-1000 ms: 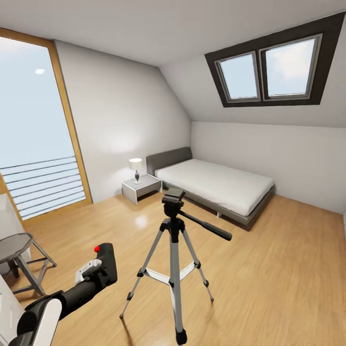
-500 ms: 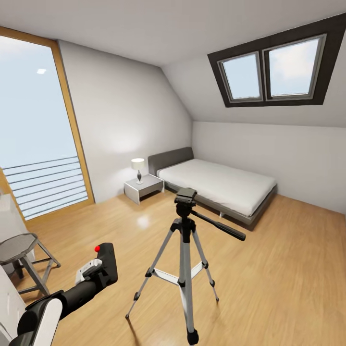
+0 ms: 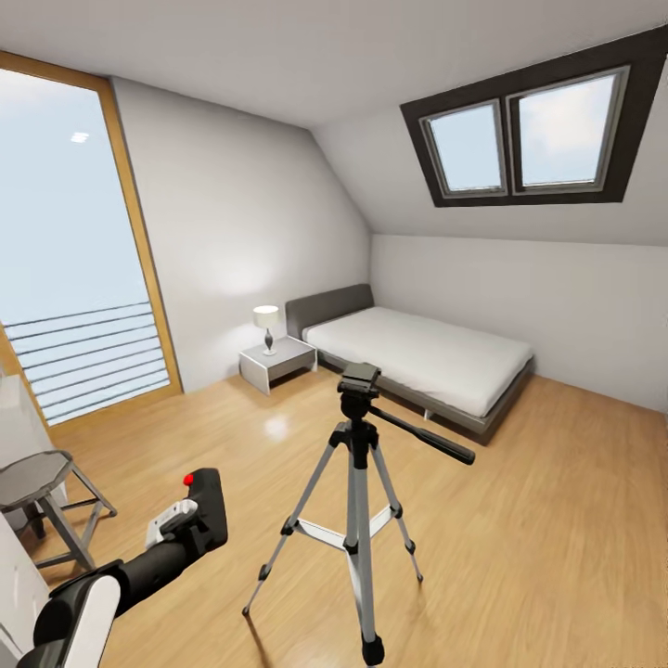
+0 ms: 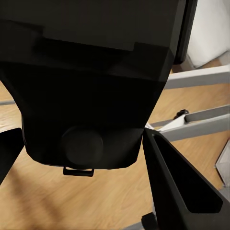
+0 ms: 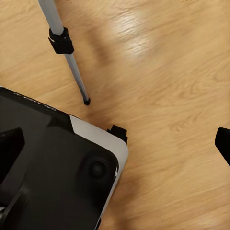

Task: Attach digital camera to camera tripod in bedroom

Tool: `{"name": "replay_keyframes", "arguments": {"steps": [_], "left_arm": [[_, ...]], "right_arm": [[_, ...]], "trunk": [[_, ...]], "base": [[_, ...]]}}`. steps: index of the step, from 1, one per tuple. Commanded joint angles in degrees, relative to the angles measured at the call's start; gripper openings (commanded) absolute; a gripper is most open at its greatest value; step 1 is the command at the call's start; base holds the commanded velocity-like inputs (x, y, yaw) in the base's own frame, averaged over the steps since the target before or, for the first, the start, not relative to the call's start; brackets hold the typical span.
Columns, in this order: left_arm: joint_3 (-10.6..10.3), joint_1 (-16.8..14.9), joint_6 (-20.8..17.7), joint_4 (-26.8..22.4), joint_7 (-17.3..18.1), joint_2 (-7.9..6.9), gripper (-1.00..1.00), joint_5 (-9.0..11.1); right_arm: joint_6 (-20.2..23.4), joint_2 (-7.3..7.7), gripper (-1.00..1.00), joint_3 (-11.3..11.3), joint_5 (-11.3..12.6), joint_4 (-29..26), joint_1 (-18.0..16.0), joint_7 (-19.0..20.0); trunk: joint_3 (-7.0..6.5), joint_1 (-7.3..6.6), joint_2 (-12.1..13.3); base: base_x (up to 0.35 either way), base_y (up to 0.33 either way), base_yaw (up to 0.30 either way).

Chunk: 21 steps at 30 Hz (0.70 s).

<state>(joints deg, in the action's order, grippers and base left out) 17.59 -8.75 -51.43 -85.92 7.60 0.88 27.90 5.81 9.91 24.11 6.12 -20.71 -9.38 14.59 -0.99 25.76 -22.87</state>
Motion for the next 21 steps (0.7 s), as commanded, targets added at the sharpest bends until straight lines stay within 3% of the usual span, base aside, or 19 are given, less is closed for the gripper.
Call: {"name": "replay_keyframes", "arguments": {"steps": [1,3,4,7,8,13,14,15,16,18,19,21], "left_arm": [[0.2,0.0,-0.5,-0.2,0.7,0.06,-1.00,-0.4],[0.2,-0.1,-2.5,-3.0,0.8,-0.17,-1.00,-0.3],[0.0,-1.1,-6.0,-4.6,1.4,-0.91,-1.00,-0.3],[-1.1,-2.6,-7.3,-5.2,1.8,-1.83,-1.00,-0.4],[-3.0,-4.6,-8.2,-5.6,2.1,-3.22,-1.00,-0.6],[-8.9,-10.4,-8.6,-6.0,2.6,-8.80,-1.00,-0.4],[-8.9,-10.4,-8.6,-6.0,2.6,-8.80,-1.00,-0.4],[-10.3,-11.9,-8.6,-6.0,2.6,-9.89,-1.00,-0.2],[-14.2,-17.1,-8.6,-5.5,2.7,-12.73,-1.00,1.3],[-15.9,-20.6,-8.6,-4.2,2.8,-14.46,-1.00,2.9],[-17.0,-23.6,-8.6,-2.5,2.8,-15.93,-1.00,4.9],[-17.9,-26.1,-8.6,-1.0,2.8,-17.03,-1.00,6.8]], "right_arm": [[0.3,0.05,1.00,0.3,0.6,-0.1,0.0,0.0],[0.2,0.03,1.00,0.3,0.6,-0.2,0.0,0.1],[0.2,0.05,1.00,0.2,0.6,-0.3,0.0,0.2],[0.2,0.07,1.00,0.1,0.6,-0.4,0.0,0.3],[0.2,0.12,1.00,0.0,0.6,-0.5,-0.2,0.4],[-0.5,0.61,1.00,-0.1,0.7,-1.7,-0.6,0.5],[-0.5,0.61,1.00,-0.1,0.7,-1.7,-0.6,0.5],[-1.0,0.74,1.00,-0.1,0.9,-2.4,-0.6,0.6],[-3.3,1.06,1.00,-0.2,2.0,-4.9,-0.7,0.7],[-5.3,1.50,1.00,-0.4,3.3,-6.5,-0.6,1.0],[-7.3,2.08,1.00,-0.5,4.5,-7.9,-0.5,1.6],[-8.9,2.68,1.00,-0.6,5.3,-9.3,-0.4,2.7]], "trunk": [[0.02,0.02,0.0],[0.02,0.02,0.0],[0.02,0.02,0.0],[0.02,0.02,0.0],[0.02,0.02,0.0],[0.02,0.02,0.0],[0.02,0.02,0.0],[0.02,0.02,0.0],[0.02,0.02,0.0],[0.02,0.02,0.0],[0.02,0.02,0.0],[0.02,0.02,0.0]], "base": [[0.000,0.001,-0.066],[0.000,0.000,-0.035],[0.000,0.000,-0.016],[0.000,0.000,-0.011],[0.000,0.000,-0.006],[0.000,0.000,-0.003],[0.000,0.000,-0.002],[0.000,0.000,-0.002],[0.000,0.000,0.000],[0.000,0.000,0.000],[0.000,0.000,0.000],[0.000,0.000,0.000]]}}
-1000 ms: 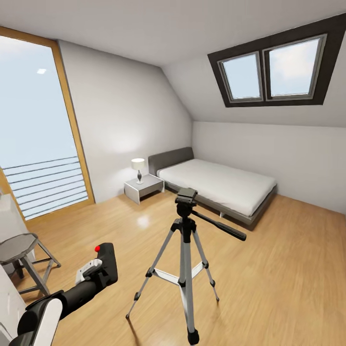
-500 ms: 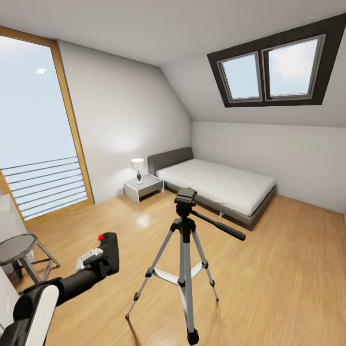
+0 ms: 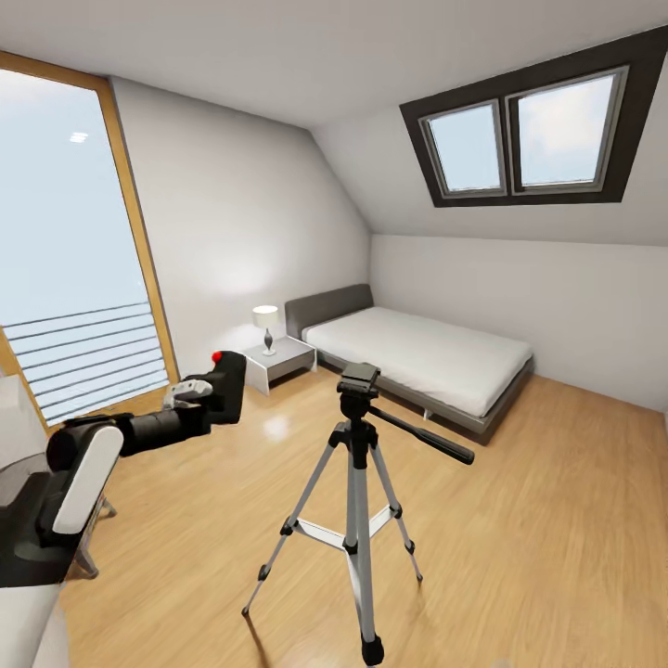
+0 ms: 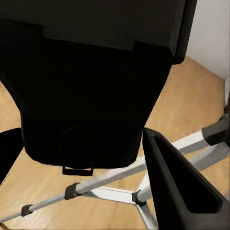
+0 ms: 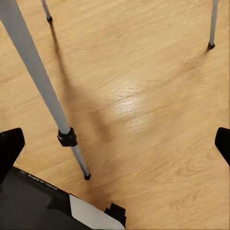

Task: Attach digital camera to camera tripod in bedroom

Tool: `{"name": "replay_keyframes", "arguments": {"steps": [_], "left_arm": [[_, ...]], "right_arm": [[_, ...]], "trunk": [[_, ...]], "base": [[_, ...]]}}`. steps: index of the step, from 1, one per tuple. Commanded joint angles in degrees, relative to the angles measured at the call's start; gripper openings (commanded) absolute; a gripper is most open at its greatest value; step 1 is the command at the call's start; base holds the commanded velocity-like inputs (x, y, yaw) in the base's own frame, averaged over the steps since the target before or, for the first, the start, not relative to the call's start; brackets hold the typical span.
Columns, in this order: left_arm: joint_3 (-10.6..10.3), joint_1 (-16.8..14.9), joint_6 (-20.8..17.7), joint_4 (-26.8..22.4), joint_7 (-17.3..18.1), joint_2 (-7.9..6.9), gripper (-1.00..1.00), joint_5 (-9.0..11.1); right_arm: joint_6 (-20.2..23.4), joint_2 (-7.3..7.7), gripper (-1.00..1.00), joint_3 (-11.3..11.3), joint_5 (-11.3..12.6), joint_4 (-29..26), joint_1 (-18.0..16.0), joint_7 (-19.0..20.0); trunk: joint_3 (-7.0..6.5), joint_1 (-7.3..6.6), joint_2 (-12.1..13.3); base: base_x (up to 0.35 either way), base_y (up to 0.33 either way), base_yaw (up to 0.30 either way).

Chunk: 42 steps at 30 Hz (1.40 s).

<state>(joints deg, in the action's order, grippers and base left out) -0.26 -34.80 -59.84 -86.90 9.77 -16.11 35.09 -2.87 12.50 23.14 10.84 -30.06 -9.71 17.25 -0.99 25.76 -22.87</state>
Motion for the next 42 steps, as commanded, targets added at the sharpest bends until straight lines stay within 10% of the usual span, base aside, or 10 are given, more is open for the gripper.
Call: {"name": "replay_keyframes", "arguments": {"steps": [1,14,20,31,42], "left_arm": [[-0.4,-1.1,-0.2,0.6,0.6,-0.43,-1.00,0.4],[-1.7,-5.9,-0.2,2.8,0.7,-1.85,-1.00,3.4],[-2.8,-12.9,-0.2,4.8,2.6,-1.91,-1.00,3.6],[-19.7,-30.9,-0.2,24.4,20.1,-1.28,-1.00,3.3],[-23.0,-36.2,0.9,30.5,22.7,-0.47,-1.00,3.1]], "right_arm": [[-0.9,0.44,1.00,0.4,0.9,-0.7,0.0,0.8],[-3.5,5.85,1.00,0.2,2.1,-11.5,1.1,7.4],[-2.6,9.38,1.00,0.1,6.7,-22.2,1.8,13.0],[5.8,10.38,1.00,0.4,10.6,-29.3,0.0,15.9],[6.7,11.53,1.00,-0.1,10.8,-33.1,0.1,17.8]], "trunk": [[0.03,0.02,0.0],[0.03,0.02,0.0],[0.03,0.02,0.0],[0.03,0.02,0.0],[0.03,0.02,0.0]], "base": [[0.000,0.000,0.000],[0.000,0.000,0.000],[0.000,0.000,0.000],[0.000,0.000,0.000],[0.000,0.000,0.000]]}}
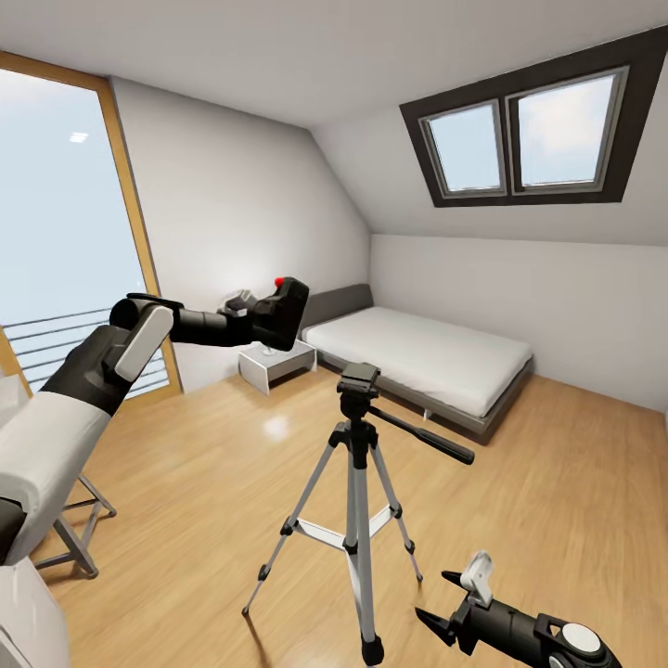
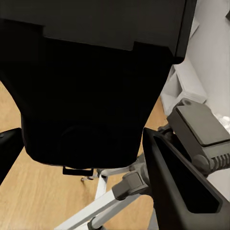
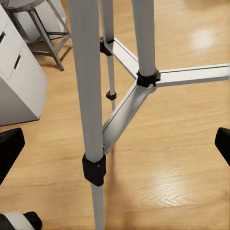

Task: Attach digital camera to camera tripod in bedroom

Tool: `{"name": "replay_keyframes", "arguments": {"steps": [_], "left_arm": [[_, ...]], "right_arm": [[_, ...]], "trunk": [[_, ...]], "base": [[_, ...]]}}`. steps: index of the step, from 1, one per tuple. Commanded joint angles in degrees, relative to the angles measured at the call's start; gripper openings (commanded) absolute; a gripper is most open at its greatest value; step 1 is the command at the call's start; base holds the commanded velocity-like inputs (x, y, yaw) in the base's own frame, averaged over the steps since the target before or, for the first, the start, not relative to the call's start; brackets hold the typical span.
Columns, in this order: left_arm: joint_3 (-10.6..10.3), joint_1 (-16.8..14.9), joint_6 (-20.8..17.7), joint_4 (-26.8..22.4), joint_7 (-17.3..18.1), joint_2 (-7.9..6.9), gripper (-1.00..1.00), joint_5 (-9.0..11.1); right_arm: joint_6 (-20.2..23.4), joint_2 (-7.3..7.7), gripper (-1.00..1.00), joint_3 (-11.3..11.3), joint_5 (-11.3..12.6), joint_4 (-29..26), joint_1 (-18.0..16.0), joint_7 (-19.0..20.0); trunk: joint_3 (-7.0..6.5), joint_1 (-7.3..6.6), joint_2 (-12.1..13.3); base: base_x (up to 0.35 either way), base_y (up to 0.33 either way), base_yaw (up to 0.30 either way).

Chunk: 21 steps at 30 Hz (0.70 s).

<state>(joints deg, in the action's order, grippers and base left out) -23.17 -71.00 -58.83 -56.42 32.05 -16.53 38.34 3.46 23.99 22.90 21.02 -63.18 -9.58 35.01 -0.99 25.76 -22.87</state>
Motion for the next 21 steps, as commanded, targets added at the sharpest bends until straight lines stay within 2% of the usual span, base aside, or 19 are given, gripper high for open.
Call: {"name": "replay_keyframes", "arguments": {"steps": [1,21], "left_arm": [[-0.1,0.0,-0.1,0.0,0.5,-0.05,-1.00,-0.1],[-0.1,0.0,-0.1,0.0,0.5,-0.05,-1.00,-0.1]], "right_arm": [[0.4,0.05,1.00,0.1,0.6,0.0,0.0,0.1],[0.4,0.05,1.00,0.1,0.6,0.0,0.0,0.1]], "trunk": [[0.03,0.02,-0.1],[0.03,0.02,-0.1]], "base": [[0.000,0.000,0.000],[0.000,0.000,0.000]]}}
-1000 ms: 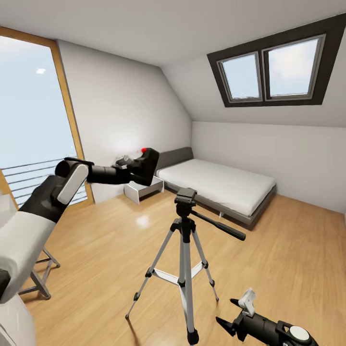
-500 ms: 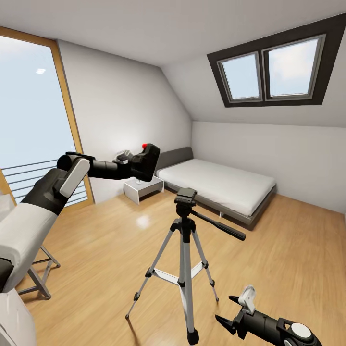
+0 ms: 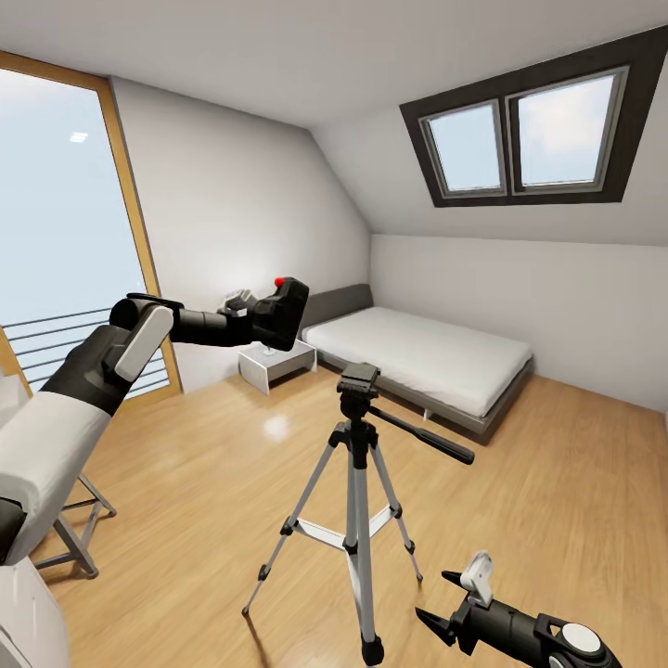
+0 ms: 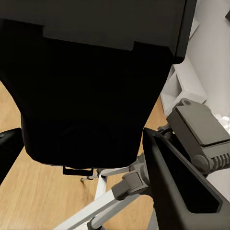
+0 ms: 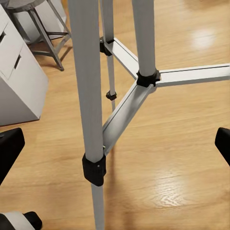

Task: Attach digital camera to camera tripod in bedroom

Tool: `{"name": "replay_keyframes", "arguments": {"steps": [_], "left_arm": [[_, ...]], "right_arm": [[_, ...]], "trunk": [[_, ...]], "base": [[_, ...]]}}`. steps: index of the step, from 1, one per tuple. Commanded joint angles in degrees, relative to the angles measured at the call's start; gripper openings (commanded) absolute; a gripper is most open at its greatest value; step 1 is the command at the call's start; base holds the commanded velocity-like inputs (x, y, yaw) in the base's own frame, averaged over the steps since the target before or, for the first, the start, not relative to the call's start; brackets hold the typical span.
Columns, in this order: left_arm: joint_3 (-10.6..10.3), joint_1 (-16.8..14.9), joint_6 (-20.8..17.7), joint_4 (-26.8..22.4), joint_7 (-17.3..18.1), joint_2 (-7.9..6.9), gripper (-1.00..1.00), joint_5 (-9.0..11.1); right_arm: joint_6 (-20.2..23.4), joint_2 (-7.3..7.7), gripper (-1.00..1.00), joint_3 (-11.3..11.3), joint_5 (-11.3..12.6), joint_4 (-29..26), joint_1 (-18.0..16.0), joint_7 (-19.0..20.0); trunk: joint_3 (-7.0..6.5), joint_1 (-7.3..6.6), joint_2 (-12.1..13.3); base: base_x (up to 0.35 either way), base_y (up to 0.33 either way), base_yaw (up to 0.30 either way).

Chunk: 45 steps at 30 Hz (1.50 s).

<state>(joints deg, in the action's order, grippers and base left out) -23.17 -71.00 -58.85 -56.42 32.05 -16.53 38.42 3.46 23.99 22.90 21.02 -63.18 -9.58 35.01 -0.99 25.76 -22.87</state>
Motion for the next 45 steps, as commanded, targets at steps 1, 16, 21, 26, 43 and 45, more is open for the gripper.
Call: {"name": "replay_keyframes", "arguments": {"steps": [1,16,21,26,43,45], "left_arm": [[-0.1,0.0,-0.1,0.0,0.5,-0.05,-1.00,-0.2],[-0.1,0.0,0.9,0.3,0.7,-0.66,-1.00,0.1],[-0.3,-0.1,2.5,0.6,0.8,-0.96,-1.00,0.1],[-0.8,-0.5,4.0,0.7,0.9,-1.01,-1.00,0.0],[-4.9,-3.1,7.7,0.9,1.3,-1.47,-1.00,-6.1],[-5.3,-3.2,8.6,0.9,2.7,-1.46,-1.00,-9.4]], "right_arm": [[0.4,0.05,1.00,0.1,0.6,0.0,0.0,0.1],[1.1,-0.45,1.00,0.0,0.6,0.0,-0.5,0.1],[2.7,-0.75,1.00,-0.1,0.6,0.0,-0.8,0.1],[3.2,-0.87,1.00,-0.1,0.6,0.0,-1.0,0.1],[6.8,-0.99,1.00,-2.9,0.6,-0.1,-1.2,0.2],[7.1,-1.01,1.00,-3.4,0.5,-0.1,-1.2,0.2]], "trunk": [[0.03,0.02,-0.1],[0.03,0.02,-0.1],[0.03,0.02,-0.1],[0.03,0.02,-0.1],[0.03,0.02,-0.1],[0.03,0.02,-0.1]], "base": [[0.000,0.000,0.000],[0.000,0.000,0.000],[0.000,0.000,0.000],[0.000,0.000,0.000],[0.000,0.000,0.000],[0.000,0.000,0.000]]}}
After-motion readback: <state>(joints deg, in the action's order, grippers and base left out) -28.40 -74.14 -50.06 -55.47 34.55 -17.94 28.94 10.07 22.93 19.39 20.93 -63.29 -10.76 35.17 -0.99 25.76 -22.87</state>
